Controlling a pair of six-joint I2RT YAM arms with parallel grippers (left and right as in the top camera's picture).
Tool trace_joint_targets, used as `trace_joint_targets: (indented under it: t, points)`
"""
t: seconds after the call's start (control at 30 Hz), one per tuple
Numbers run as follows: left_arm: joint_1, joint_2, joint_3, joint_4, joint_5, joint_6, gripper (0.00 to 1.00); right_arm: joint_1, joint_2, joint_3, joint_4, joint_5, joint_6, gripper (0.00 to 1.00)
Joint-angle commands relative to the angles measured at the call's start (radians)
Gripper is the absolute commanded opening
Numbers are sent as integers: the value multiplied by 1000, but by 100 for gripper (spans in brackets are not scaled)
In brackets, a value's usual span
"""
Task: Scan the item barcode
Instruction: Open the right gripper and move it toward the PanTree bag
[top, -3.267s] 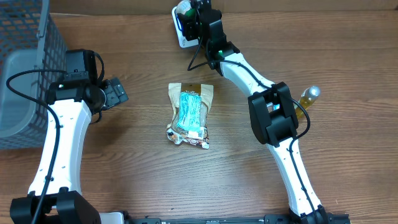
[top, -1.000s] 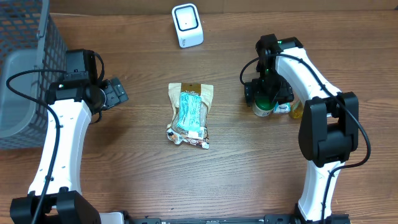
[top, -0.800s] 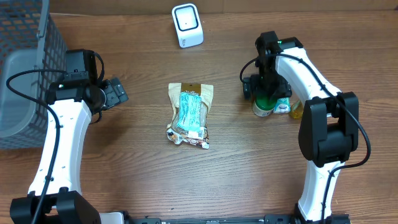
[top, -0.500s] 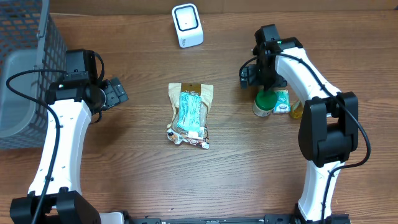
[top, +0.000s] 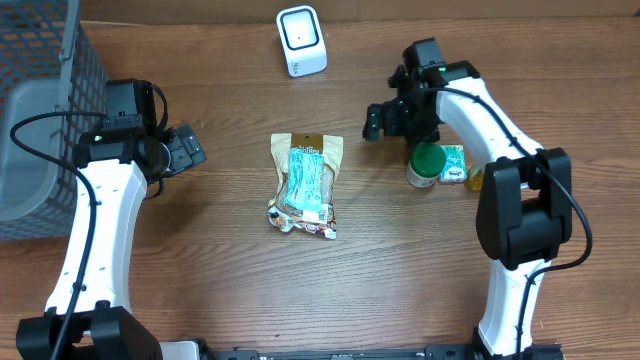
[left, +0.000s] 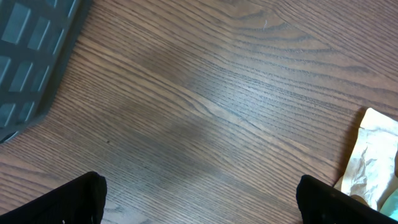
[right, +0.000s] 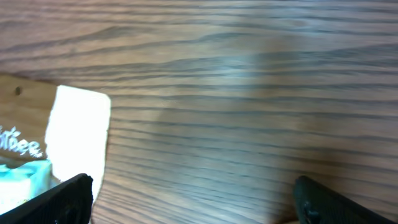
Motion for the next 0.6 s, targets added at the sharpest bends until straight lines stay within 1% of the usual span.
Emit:
trace_joint_targets:
  t: [0.0,0.23,0.57]
  points:
    - [-3,-11,9,1,-8,12,100,44,-8,-4,6,-29,4,100]
    - [-3,-11,9,1,-8,13,99,135,-8,-4,-20,-29,100,100]
    - [-3,-11,9,1,-8,13,100,277,-8,-4,-16,-29,109,100]
